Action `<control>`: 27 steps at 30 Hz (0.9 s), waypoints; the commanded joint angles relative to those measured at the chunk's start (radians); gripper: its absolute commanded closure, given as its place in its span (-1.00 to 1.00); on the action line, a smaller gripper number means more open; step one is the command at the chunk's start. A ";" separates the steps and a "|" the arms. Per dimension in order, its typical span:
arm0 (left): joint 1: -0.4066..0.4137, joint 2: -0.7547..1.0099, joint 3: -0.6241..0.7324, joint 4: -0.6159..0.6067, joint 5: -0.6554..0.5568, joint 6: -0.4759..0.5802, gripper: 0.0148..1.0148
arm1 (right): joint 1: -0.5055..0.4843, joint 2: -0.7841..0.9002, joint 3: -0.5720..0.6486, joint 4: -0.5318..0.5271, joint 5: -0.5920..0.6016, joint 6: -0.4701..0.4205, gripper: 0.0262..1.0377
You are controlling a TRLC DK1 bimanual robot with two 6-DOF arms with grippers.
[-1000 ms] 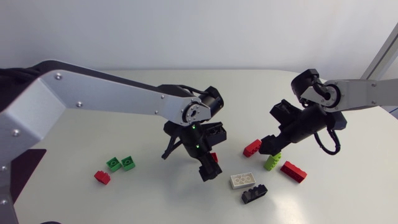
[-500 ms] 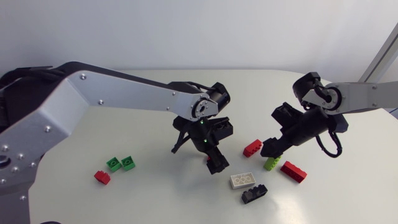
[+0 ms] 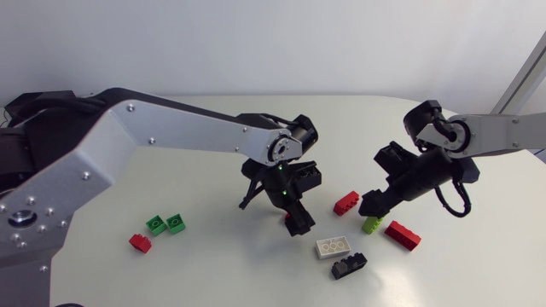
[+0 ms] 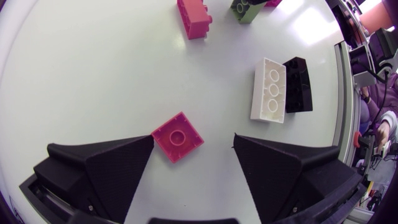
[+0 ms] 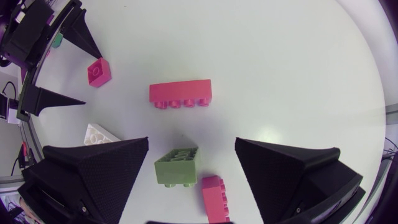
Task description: Sort duplo bricks by size, large to the right and small to the left
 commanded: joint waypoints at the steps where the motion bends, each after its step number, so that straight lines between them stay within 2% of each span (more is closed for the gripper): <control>1: -0.005 0.028 0.035 -0.016 -0.001 -0.004 -0.48 | -0.007 -0.016 -0.022 -0.004 -0.013 -0.019 -0.93; 2: -0.005 0.030 0.038 -0.016 -0.001 -0.010 -0.23 | -0.007 -0.017 -0.024 -0.004 -0.013 -0.019 -0.93; 4: 0.003 0.030 0.045 -0.014 -0.001 -0.025 0.48 | -0.009 -0.019 -0.025 -0.006 -0.013 -0.019 -0.93; 5: 0.007 0.030 0.047 -0.014 -0.003 -0.031 0.56 | -0.009 -0.019 -0.025 -0.006 -0.013 -0.018 -0.93; 21: 0.024 0.018 0.021 -0.017 -0.009 -0.034 0.55 | -0.011 -0.034 -0.042 -0.007 -0.013 -0.018 -0.93; 22: 0.024 0.018 0.027 -0.027 -0.009 -0.036 0.36 | -0.011 -0.034 -0.042 -0.007 -0.013 -0.018 -0.93; 23: 0.023 0.018 0.035 -0.039 -0.009 -0.036 -0.04 | -0.011 -0.034 -0.042 -0.007 -0.013 -0.018 -0.93; 24: 0.020 0.016 0.036 -0.045 -0.009 -0.036 -0.54 | -0.011 -0.034 -0.044 -0.007 -0.013 -0.018 -0.93; 25: 0.016 0.016 0.038 -0.053 -0.009 -0.036 -0.91 | -0.011 -0.034 -0.044 -0.007 -0.013 -0.018 -0.93; 27: 0.007 0.016 0.039 -0.060 -0.009 -0.042 -0.94 | -0.012 -0.034 -0.045 -0.007 -0.013 -0.019 -0.93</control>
